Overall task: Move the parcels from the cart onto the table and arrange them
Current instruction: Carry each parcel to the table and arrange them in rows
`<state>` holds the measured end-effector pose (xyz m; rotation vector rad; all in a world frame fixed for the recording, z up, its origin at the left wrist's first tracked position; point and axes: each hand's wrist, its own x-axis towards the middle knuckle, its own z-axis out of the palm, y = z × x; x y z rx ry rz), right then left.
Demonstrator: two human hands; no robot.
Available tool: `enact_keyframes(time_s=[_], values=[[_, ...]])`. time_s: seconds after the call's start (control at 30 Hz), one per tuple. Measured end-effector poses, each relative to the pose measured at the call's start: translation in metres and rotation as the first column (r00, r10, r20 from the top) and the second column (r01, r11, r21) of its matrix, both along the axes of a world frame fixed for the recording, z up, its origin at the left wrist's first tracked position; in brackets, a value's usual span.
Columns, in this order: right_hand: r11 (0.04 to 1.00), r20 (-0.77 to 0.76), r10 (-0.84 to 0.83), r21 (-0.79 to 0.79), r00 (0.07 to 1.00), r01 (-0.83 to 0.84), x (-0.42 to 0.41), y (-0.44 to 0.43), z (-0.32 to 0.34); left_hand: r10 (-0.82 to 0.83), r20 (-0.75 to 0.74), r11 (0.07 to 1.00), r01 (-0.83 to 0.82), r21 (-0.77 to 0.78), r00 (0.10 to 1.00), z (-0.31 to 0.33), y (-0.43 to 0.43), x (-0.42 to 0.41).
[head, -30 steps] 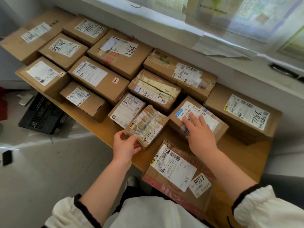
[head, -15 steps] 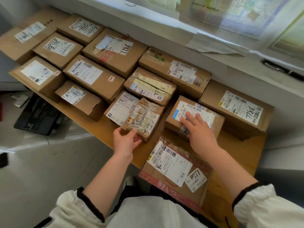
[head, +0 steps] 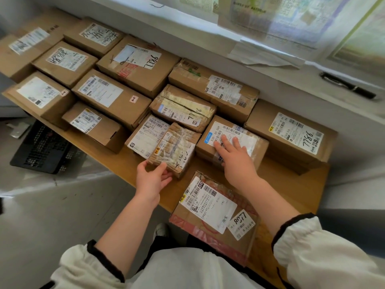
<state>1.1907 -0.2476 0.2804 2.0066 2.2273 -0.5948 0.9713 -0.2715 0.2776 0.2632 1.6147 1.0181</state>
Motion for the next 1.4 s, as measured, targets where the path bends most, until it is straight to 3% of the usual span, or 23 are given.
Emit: enact_keyframes(time_s=[0.17,0.27,0.37,0.43,0.5,0.53,0.63,0.73,0.9,0.93,1.03,1.13,1.23,1.3,1.4], values=[[1.0,-0.033,0.027,-0.014,0.999,-0.028,0.001,-0.001,0.006,-0.066,-0.054,0.998,0.065,-0.026,0.996,0.005,-0.001,-0.001],[0.996,-0.206,0.023,0.085,0.978,-0.006,0.012,-0.009,0.024,-0.151,-0.226,0.988,0.151,-0.018,0.962,0.02,-0.009,-0.002],[0.912,-0.51,-0.147,0.261,0.847,0.315,0.043,-0.034,0.042,-0.23,-0.579,0.921,0.368,0.131,0.782,0.039,-0.031,-0.008],[0.837,-0.585,-0.346,0.16,0.734,0.523,0.068,-0.057,0.044,-0.372,-0.651,0.808,0.576,0.123,0.662,0.045,-0.043,-0.005],[0.768,-0.467,-0.599,-0.105,0.65,0.632,0.085,-0.079,0.036,-0.583,-0.605,0.688,0.725,-0.012,0.543,0.041,-0.045,0.004],[0.717,-0.402,-0.689,-0.258,0.604,0.647,0.088,-0.09,0.031,-0.667,-0.526,0.653,0.754,-0.073,0.527,0.037,-0.043,0.008],[0.507,-0.353,-0.862,-0.6,0.364,0.619,0.075,-0.112,0.02,-0.734,-0.215,0.677,0.719,-0.158,0.644,0.023,-0.035,0.016],[0.428,-0.424,-0.888,-0.627,0.175,0.651,0.055,-0.13,0.007,-0.702,-0.074,0.707,0.682,-0.188,0.708,0.014,-0.038,0.011],[0.288,-0.609,-0.756,-0.639,-0.24,0.713,0.022,-0.153,0.003,-0.707,-0.009,0.701,0.699,-0.139,0.707,0.016,-0.044,-0.001],[0.256,-0.625,-0.741,-0.6,-0.246,0.758,0.018,-0.158,0.002,-0.694,0.019,0.713,0.691,-0.12,0.72,0.019,-0.044,-0.002],[0.19,-0.568,-0.815,-0.453,-0.118,0.871,0.003,-0.171,0.004,-0.657,0.098,0.749,0.662,-0.028,0.747,0.029,-0.04,-0.003],[0.189,-0.536,-0.83,-0.529,-0.153,0.827,-0.013,-0.178,0.011,-0.632,-0.006,0.775,0.632,-0.016,0.775,0.037,-0.039,0.002],[0.171,-0.523,-0.827,-0.584,-0.207,0.794,-0.025,-0.191,0.016,-0.658,-0.235,0.747,0.66,-0.081,0.715,0.036,-0.053,-0.009],[0.187,-0.526,-0.824,-0.605,-0.213,0.774,-0.035,-0.206,0.016,-0.705,-0.244,0.703,0.701,-0.119,0.666,0.033,-0.069,-0.022],[0.227,-0.554,-0.814,-0.58,-0.174,0.782,-0.048,-0.216,0.017,-0.727,-0.191,0.682,0.725,-0.095,0.659,0.029,-0.078,-0.031]])
